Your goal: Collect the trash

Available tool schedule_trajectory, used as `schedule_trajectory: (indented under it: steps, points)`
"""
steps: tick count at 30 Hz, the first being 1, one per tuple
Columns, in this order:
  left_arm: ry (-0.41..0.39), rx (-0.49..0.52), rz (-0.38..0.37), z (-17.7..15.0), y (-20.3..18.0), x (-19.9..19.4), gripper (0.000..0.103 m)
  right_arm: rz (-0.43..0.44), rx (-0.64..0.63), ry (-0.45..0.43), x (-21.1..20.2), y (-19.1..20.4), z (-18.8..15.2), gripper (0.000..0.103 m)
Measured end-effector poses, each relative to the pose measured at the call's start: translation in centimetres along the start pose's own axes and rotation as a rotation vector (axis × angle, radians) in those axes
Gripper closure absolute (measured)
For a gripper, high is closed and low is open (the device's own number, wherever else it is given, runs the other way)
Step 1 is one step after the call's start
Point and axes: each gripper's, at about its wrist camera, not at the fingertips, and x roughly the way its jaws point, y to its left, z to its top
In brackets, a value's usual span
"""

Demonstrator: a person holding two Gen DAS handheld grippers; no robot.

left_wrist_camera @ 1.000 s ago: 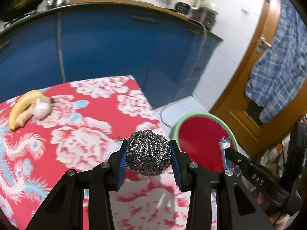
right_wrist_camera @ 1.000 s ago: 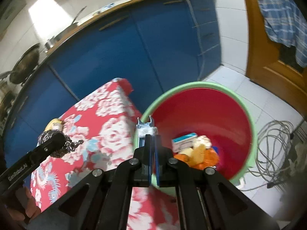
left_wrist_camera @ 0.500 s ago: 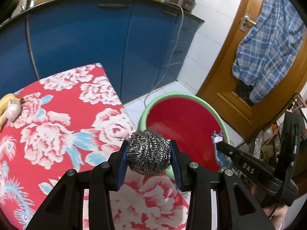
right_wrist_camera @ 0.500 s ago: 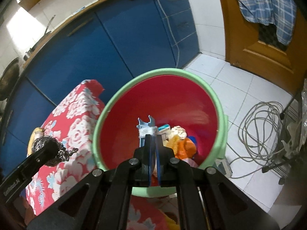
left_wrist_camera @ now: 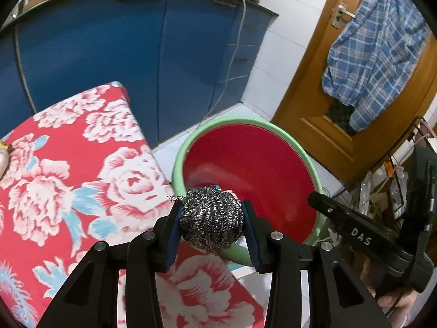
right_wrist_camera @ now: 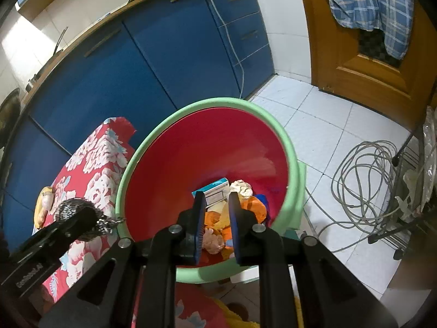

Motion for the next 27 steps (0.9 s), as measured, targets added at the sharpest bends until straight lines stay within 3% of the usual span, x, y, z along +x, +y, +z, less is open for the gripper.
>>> schedule_trajectory:
  steps: [10,16,21,27]
  points:
    - [0.016,0.084,-0.053,-0.2,-1.9,1.3,0.052,-0.018,0.022,-0.014,-0.8,-1.2,-0.3,0.076]
    - [0.02,0.076,-0.028,-0.4,-1.8,1.0,0.044,-0.012,0.016,-0.024,-1.3,-1.0,-0.4,0.067]
    - [0.007,0.062,-0.022,-0.6,-1.3,0.0,0.043,-0.009,0.004,-0.037,-2.1,-0.4,-0.8,0.062]
    - [-0.016,0.03,0.009,-1.4,0.2,-2.1,0.043,0.005,-0.017,-0.049,-3.3,0.8,-1.5,0.048]
